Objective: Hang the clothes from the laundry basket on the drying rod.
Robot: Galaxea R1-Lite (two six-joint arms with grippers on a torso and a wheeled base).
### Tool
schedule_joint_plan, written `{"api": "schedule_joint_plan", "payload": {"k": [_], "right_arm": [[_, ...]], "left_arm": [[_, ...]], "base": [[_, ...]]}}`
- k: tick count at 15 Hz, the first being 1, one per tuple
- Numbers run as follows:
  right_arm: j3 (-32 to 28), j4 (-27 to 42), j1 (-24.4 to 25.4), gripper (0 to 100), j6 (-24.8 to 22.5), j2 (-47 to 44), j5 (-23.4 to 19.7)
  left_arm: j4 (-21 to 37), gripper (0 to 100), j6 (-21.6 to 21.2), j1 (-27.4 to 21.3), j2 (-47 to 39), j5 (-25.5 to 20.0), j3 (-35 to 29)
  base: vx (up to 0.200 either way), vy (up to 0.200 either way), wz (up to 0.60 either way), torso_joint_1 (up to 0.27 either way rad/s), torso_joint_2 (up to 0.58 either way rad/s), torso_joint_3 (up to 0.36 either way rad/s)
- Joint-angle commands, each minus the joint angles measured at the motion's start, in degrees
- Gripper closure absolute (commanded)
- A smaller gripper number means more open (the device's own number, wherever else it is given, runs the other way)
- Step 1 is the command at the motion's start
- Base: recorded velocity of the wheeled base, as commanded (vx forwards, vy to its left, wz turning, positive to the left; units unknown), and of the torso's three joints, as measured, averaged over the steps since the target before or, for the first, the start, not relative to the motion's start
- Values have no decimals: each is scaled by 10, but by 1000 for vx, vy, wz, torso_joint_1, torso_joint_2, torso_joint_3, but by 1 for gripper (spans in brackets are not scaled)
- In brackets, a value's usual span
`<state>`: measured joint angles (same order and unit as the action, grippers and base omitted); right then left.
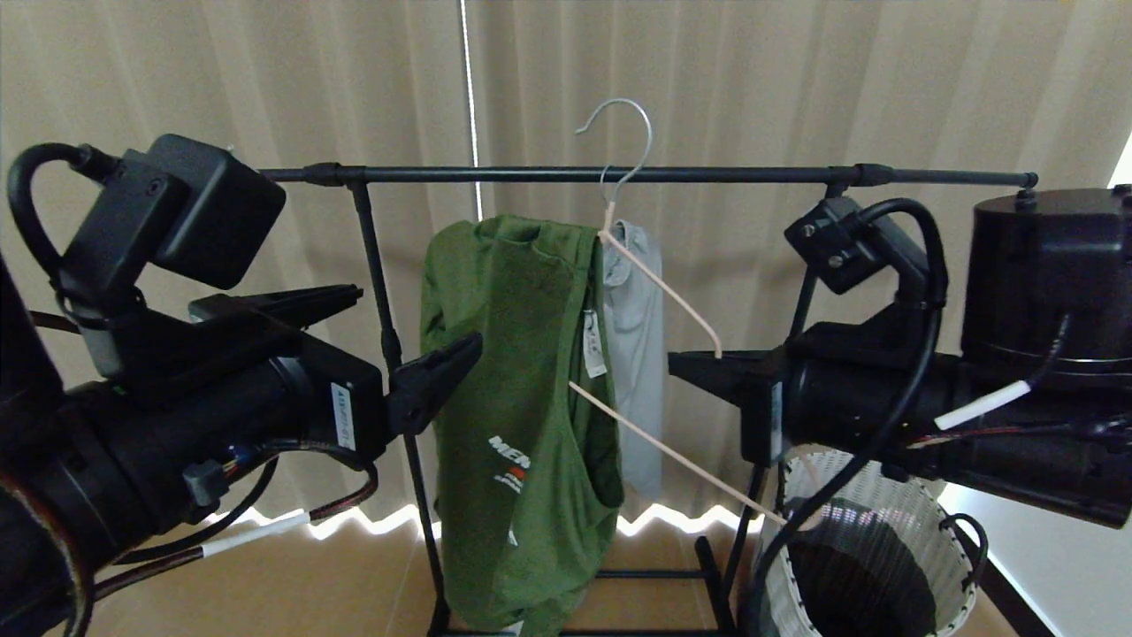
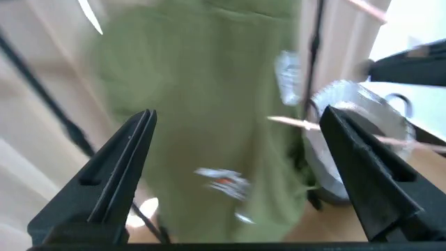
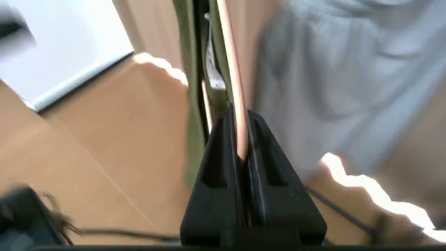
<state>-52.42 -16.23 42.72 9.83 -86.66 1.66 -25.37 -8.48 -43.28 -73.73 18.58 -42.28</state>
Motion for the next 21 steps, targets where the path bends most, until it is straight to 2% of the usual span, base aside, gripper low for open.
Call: {"api": "schedule_joint_plan", "payload": {"k": [1,3,4,5,6,7,8,9,13,18,21], "right_arm": [[-1,59,-18,100,-27,76,-4],[0,97,-19,100,-41,98,-5],[0,110,-18,100,-45,108,-6],[1,111,-18,100,-46,108,-6],[2,110,-18,100,-48,105,-19],[2,110,-17,100,-49,102,-50],[2,110,-16,100,-49,97,-67],[2,108,-16,100,-50,90,-81],[-3,103,25,100,-64,62,-82],[-4,102,62,100,-66,60,-85],[-2,102,63,100,-77,62,-96]], "left_arm": [[-14,0,-41,36,23,-18,15],[-18,0,-83,72,29,-64,17],[-18,0,-138,104,28,-92,15],[-18,0,-170,118,24,-106,13],[-18,0,-225,137,19,-135,11],[-18,0,-276,144,6,-162,3],[-18,0,-297,143,-4,-169,-5],[-18,0,-309,138,-16,-170,-15],[-19,0,-309,115,-45,-178,-44],[-19,0,-310,116,-53,-179,-41],[-19,0,-311,116,-52,-179,-40]], "base": [[0,0,0,0,0,0],[0,0,0,0,0,0],[0,0,0,0,0,0],[0,0,0,0,0,0],[0,0,0,0,0,0],[0,0,0,0,0,0],[0,0,0,0,0,0],[0,0,0,0,0,0],[0,0,0,0,0,0],[0,0,0,0,0,0],[0,0,0,0,0,0]]}}
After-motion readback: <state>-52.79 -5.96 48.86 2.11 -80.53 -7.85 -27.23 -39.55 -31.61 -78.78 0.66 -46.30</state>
